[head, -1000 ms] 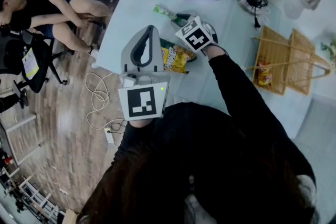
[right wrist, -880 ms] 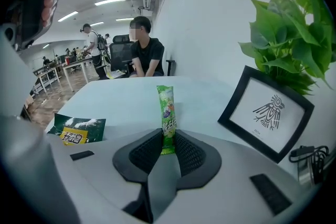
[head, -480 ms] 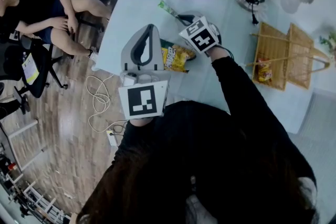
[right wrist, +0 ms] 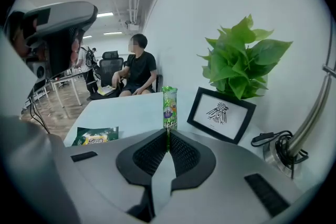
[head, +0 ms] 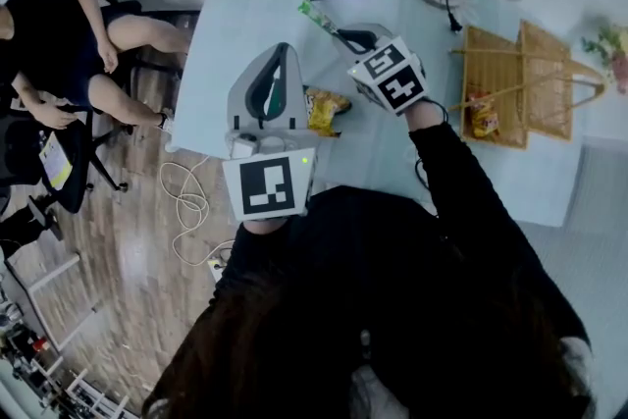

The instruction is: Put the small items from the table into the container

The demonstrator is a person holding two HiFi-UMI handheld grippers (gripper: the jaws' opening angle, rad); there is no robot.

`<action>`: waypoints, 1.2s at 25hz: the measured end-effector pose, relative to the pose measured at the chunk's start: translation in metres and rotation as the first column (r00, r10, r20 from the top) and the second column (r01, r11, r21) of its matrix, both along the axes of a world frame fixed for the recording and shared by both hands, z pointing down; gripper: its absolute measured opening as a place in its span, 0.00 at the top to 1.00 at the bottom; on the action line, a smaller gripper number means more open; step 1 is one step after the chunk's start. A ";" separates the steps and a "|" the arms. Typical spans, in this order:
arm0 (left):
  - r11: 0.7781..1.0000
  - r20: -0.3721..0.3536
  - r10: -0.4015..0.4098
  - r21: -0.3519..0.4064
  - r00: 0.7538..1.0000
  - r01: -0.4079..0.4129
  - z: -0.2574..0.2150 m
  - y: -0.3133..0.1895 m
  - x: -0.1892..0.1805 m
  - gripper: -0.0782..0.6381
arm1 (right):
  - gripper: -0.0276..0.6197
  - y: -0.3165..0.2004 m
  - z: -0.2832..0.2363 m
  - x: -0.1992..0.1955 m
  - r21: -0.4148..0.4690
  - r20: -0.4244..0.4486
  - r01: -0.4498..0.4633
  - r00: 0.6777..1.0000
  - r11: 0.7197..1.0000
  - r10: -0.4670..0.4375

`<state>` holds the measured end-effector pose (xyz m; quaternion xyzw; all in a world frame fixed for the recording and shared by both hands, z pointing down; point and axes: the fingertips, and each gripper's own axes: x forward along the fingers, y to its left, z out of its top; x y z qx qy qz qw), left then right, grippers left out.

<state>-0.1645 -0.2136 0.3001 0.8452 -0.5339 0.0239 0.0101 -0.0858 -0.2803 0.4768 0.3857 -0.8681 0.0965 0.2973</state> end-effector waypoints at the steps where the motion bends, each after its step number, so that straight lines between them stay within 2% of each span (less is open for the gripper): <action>1: 1.000 -0.003 0.012 0.001 1.000 -0.012 0.000 0.000 0.004 0.89 | 0.90 0.002 -0.005 0.005 0.004 0.003 -0.010 1.000 1.000 0.010; 8: 0.996 -0.013 0.087 0.004 0.996 -0.087 -0.003 -0.001 0.035 0.89 | 0.90 0.030 -0.041 0.040 0.029 0.057 -0.055 0.997 0.998 0.053; 14: 0.987 -0.016 0.162 0.008 0.987 -0.162 -0.007 0.002 0.069 0.89 | 0.90 0.063 -0.062 0.084 0.017 0.116 -0.159 0.981 0.987 0.156; 24: 0.962 -0.016 0.273 0.015 0.962 -0.273 -0.009 0.013 0.124 0.89 | 0.90 0.126 -0.063 0.147 -0.004 0.110 -0.270 0.957 0.963 0.269; 30: 0.940 -0.022 0.341 0.019 0.940 -0.341 -0.008 0.019 0.162 0.89 | 0.90 0.161 -0.056 0.182 -0.034 0.123 -0.357 0.925 0.933 0.359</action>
